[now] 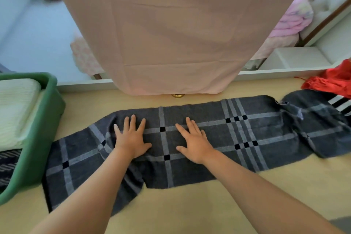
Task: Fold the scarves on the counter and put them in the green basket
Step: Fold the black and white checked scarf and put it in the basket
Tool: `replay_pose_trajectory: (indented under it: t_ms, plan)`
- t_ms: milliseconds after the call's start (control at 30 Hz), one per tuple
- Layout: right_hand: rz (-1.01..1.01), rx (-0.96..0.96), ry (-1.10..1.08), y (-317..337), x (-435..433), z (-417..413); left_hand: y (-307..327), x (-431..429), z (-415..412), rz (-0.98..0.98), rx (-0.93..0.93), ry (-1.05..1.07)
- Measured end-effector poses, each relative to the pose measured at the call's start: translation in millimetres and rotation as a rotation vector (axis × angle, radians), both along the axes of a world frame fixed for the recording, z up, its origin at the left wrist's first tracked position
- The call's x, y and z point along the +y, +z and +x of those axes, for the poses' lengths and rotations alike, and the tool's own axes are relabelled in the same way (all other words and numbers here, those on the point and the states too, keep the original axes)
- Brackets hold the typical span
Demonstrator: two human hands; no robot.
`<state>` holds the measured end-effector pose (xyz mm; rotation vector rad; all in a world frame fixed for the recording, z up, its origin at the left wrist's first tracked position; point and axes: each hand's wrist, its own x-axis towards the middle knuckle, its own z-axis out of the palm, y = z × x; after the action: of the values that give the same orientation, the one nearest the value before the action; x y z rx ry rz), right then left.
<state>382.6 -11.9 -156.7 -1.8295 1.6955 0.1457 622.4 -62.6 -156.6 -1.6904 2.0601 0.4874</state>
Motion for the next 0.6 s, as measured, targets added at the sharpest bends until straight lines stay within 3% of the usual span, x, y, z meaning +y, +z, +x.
replay_pose_trajectory:
  t_ms: [100, 200, 300, 400, 600]
  plan:
    - [-0.148, -0.005, -0.051, 4.2, 8.2, -12.8, 8.6, 18.1, -39.9, -0.241, 0.221, -0.089]
    - [-0.149, 0.138, -0.168, 7.5, 25.5, -49.2, 11.0, 35.2, -84.7, -0.209, 0.389, -0.172]
    - [0.023, 0.262, -0.293, 9.2, 48.2, -90.1, -0.4, 52.9, -102.5, 0.009, 0.258, -0.234]
    - [0.166, 0.251, -0.339, 12.7, 69.5, -113.1, -9.8, 62.5, -99.8, 0.064, 0.130, -0.273]
    - [0.112, 0.298, -0.156, 23.8, 88.7, -116.2, 8.7, 63.9, -106.9, 0.154, -0.077, -0.248]
